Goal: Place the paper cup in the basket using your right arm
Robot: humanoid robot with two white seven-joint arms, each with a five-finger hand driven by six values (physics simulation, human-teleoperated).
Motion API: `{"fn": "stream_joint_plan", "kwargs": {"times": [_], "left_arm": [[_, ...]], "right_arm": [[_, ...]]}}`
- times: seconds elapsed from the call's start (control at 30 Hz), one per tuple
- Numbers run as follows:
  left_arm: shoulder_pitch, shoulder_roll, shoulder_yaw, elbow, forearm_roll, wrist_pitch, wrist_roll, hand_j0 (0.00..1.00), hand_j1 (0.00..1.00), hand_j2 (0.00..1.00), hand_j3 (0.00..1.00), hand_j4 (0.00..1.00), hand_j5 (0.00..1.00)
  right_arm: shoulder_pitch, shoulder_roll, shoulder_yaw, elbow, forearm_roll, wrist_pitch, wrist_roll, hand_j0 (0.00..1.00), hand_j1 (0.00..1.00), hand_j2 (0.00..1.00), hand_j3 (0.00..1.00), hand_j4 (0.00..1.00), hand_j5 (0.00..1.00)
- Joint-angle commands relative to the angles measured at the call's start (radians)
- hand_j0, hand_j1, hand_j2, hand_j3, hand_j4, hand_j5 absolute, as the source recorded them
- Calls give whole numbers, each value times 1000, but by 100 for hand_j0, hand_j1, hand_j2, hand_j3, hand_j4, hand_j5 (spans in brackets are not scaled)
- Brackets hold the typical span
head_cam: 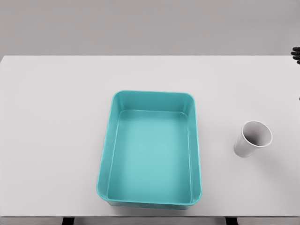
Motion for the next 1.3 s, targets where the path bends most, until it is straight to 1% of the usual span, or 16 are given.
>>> {"fn": "stream_joint_plan", "kwargs": {"times": [0.0,0.07,0.2,0.27,0.33,0.6,0.7,0.77,0.83,0.9,1.23,1.27], "left_arm": [[0,0,0,0,0,0,0,100,100,100,100,100,100],[0,0,0,0,0,0,0,100,100,100,100,100,100],[0,0,0,0,0,0,0,100,100,100,100,100,100],[0,0,0,0,0,0,0,100,100,100,100,100,100],[0,0,0,0,0,0,0,100,100,100,100,100,100],[0,0,0,0,0,0,0,100,100,100,100,100,100],[0,0,0,0,0,0,0,100,100,100,100,100,100],[0,0,0,0,0,0,0,100,100,100,100,100,100],[0,0,0,0,0,0,0,100,100,100,100,100,100],[0,0,0,0,0,0,0,100,100,100,100,100,100],[0,0,0,0,0,0,0,100,100,100,100,100,100],[0,0,0,0,0,0,0,100,100,100,100,100,100]], "right_arm": [[0,-31,7,-36,-4,-24,0,99,99,99,99,99,99],[43,-49,25,-58,-4,-61,0,99,99,99,99,99,99],[57,-51,102,-59,-10,-138,0,99,99,99,99,99,99],[67,-52,118,-59,-10,-153,0,99,99,99,99,99,99],[84,-52,129,-61,-10,-187,0,99,99,99,99,99,99],[92,-51,186,-59,-16,-225,0,100,100,100,100,100,100],[92,-42,203,-53,-16,-231,0,100,100,100,100,100,100],[92,-25,223,-42,-16,-234,0,100,100,100,100,100,100],[92,-8,257,-27,-16,-262,0,100,100,100,100,100,100],[92,-6,273,-24,-18,-262,0,100,100,100,100,100,100],[92,-11,280,-1,-18,-262,0,100,100,100,100,100,100],[92,-16,280,10,-18,-262,0,100,100,100,100,100,100]]}}
